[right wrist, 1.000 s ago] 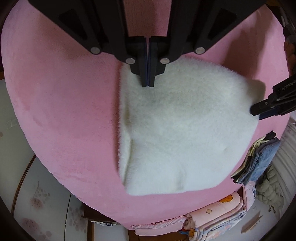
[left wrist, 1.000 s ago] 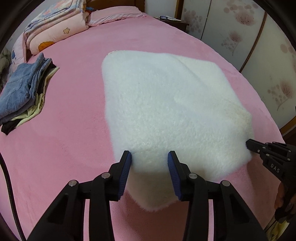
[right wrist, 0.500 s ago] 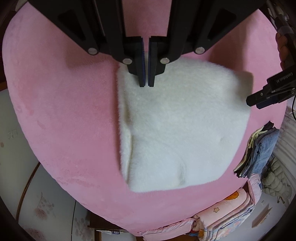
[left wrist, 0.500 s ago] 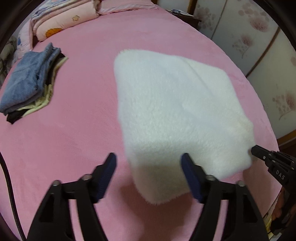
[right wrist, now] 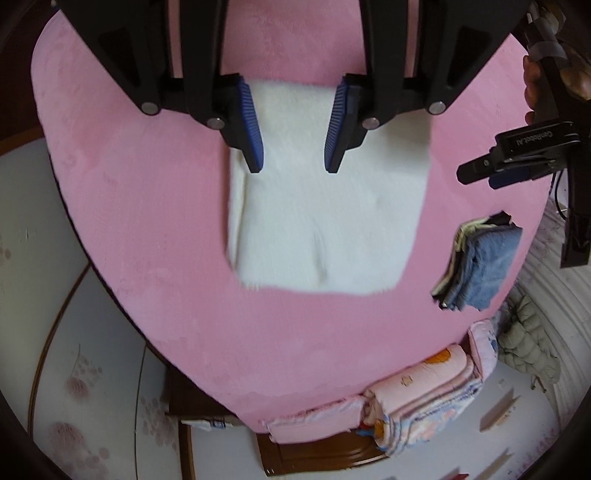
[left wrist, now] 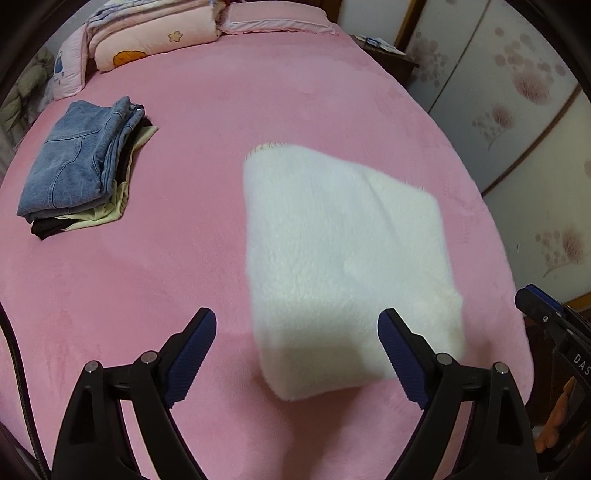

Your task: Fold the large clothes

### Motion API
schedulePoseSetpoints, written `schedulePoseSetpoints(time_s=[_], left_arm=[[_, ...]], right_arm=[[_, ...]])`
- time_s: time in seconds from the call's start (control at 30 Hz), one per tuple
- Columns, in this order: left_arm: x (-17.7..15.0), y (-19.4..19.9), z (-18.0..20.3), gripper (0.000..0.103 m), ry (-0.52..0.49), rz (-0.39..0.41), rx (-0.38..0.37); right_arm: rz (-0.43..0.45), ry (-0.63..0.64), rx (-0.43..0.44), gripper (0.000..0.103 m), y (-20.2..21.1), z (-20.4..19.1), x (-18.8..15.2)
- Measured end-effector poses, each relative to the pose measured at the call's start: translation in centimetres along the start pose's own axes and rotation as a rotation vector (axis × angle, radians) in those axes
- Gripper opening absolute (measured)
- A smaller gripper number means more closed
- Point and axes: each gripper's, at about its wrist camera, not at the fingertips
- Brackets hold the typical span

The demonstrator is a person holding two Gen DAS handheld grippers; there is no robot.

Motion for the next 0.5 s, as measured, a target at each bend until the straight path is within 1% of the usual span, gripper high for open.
schedulePoseSetpoints(time_s=[0.07, 0.1, 0.2, 0.23, 0.33, 0.4, 0.47, 0.5], left_arm=[[0.7, 0.3, -0.1, 0.088, 0.005, 0.007, -0.038], [1.1, 0.4, -0.2, 0.088, 0.008, 0.007, -0.044], [2.2, 0.2, -0.4, 0.088, 0.015, 0.012, -0.065], [2.5, 0.1, -0.4, 0.088, 0.018, 0.014, -0.072], [3.7, -0.5, -0.7, 0.088, 0.029, 0.041, -0.096], [4.2, -1.3, -0.8, 0.088, 0.022, 0.050, -0.112], [4.7, -2.5, -0.9, 0.088, 0.013, 0.036, -0.149], [4.9, -3.6, -1.2, 0.088, 0.024, 0.010, -0.182]], right_arm=[[0.010, 0.002, 0.015, 0.038, 0.5, -0.2, 0.9], [0.014, 0.002, 0.026, 0.042, 0.7, -0.3, 1.6], [0.028, 0.005, 0.061, 0.045, 0.9, -0.4, 3.2], [0.031, 0.010, 0.069, 0.048, 0.9, -0.5, 3.8], [0.032, 0.017, 0.088, 0.055, 0.3, -0.5, 5.1], [0.023, 0.019, 0.101, 0.058, -0.4, -0.2, 5.9], [0.010, 0.019, 0.093, 0.060, -1.5, 0.1, 6.4], [-0.004, 0.019, 0.089, 0.061, -2.3, 0.4, 6.7]])
Point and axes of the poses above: each gripper's, at about its wrist camera, not at the fingertips, and y roughly against the way its jaws point, z to its right, x to its top, and after that the axes turned 15 degrees about -y, right-handed
